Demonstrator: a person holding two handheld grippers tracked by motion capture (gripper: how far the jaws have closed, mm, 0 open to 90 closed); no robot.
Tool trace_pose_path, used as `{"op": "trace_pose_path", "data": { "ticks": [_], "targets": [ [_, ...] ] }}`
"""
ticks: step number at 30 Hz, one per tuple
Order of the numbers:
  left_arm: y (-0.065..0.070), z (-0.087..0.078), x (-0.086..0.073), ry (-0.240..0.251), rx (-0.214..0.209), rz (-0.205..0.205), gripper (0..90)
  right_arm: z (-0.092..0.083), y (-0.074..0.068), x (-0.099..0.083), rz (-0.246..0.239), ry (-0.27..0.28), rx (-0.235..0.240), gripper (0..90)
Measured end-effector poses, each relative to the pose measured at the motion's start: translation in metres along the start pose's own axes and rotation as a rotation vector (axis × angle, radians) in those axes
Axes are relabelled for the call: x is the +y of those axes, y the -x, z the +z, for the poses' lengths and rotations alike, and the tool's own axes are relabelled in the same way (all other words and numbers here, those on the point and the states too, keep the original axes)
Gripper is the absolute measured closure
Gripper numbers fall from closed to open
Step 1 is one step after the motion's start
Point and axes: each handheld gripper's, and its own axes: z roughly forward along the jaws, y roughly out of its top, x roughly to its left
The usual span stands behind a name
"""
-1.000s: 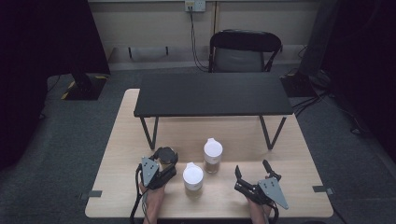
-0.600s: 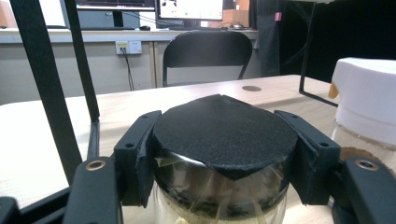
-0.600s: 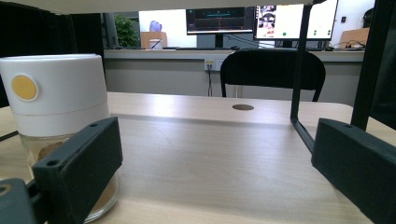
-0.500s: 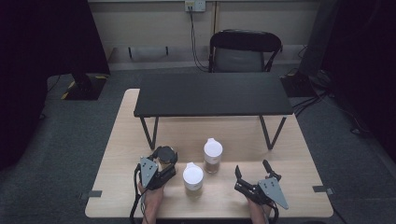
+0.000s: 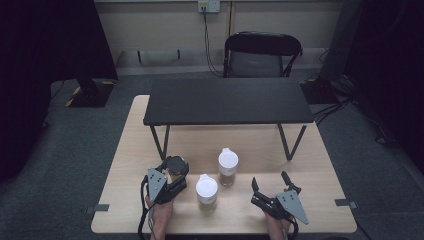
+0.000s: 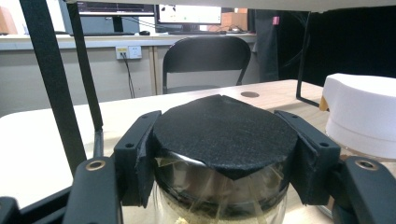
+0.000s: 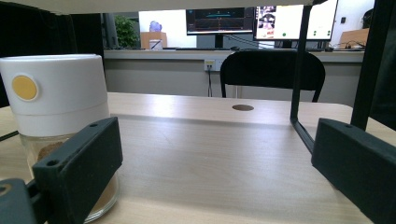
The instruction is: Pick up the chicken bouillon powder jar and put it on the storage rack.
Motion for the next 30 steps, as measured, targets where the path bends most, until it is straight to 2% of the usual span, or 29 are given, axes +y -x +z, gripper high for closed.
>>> {"op": "trace_pose_path", "data": {
  "ticks": [3,6,10,15,17,30],
  "targets": [
    [0.0,-0.002,0.004,0.003,-0.004,0.007,35.1,0.0,0.0,0.0,0.0,0.0,0.0,0.8],
    [0.0,-0.005,0.008,0.015,-0.012,-0.005,35.1,0.0,0.0,0.0,-0.001,0.0,0.001,0.8],
    [0.002,-0.006,0.015,0.013,-0.012,0.025,35.1,0.0,0.0,0.0,-0.001,0.001,0.001,0.8],
    [0.004,-0.005,0.02,0.012,-0.026,0.034,35.1,0.0,0.0,0.0,-0.002,0.001,0.001,0.8],
    [0.005,-0.005,0.021,0.008,-0.021,0.026,35.1,0.0,0.0,0.0,-0.002,0.001,0.001,0.8],
    [0.008,-0.005,0.031,-0.002,-0.023,0.037,35.1,0.0,0.0,0.0,-0.001,0.002,0.0,0.8]
  ]
}}
